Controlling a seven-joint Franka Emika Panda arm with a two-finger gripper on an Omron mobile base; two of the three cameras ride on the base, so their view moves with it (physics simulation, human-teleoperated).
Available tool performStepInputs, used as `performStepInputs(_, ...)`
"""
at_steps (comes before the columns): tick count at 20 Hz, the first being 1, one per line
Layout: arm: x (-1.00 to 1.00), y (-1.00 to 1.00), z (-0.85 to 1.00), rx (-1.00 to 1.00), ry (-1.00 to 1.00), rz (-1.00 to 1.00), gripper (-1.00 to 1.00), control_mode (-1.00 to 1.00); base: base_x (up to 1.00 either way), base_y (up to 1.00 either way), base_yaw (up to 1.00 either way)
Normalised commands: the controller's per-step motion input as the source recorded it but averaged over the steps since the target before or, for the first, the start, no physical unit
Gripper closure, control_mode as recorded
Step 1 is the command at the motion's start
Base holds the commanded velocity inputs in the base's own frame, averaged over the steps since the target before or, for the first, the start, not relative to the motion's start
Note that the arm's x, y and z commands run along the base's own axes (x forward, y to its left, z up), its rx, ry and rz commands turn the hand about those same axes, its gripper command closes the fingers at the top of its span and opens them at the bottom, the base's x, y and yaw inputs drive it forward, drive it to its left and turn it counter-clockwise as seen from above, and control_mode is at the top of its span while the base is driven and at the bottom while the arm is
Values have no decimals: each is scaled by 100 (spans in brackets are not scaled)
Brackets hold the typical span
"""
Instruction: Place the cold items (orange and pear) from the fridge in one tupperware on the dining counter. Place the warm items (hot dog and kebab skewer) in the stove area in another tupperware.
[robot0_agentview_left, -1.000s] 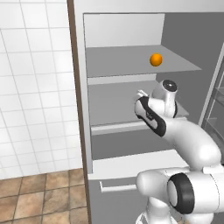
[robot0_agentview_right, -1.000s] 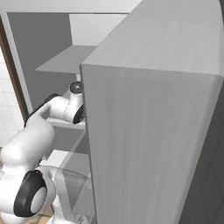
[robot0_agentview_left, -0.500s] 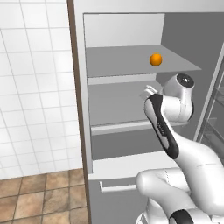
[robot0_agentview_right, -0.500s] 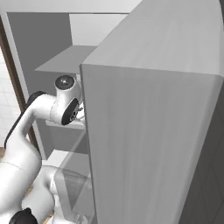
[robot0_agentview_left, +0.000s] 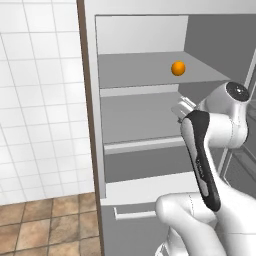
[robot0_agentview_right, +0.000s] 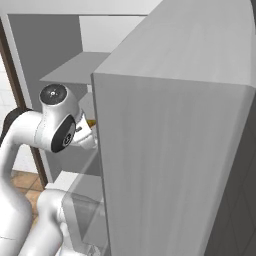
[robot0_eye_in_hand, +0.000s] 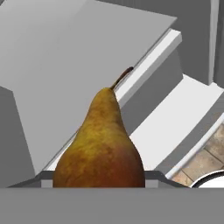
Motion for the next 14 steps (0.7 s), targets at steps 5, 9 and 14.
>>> performStepInputs(5, -67, -11, 49, 0, 1, 0, 100, -100, 0, 0, 0)
performStepInputs(9, -71, -9, 33, 0, 4, 0, 100, -100, 0, 0, 0)
performStepInputs(14, -74, -5, 21, -1, 2, 0, 100, -100, 0, 0, 0)
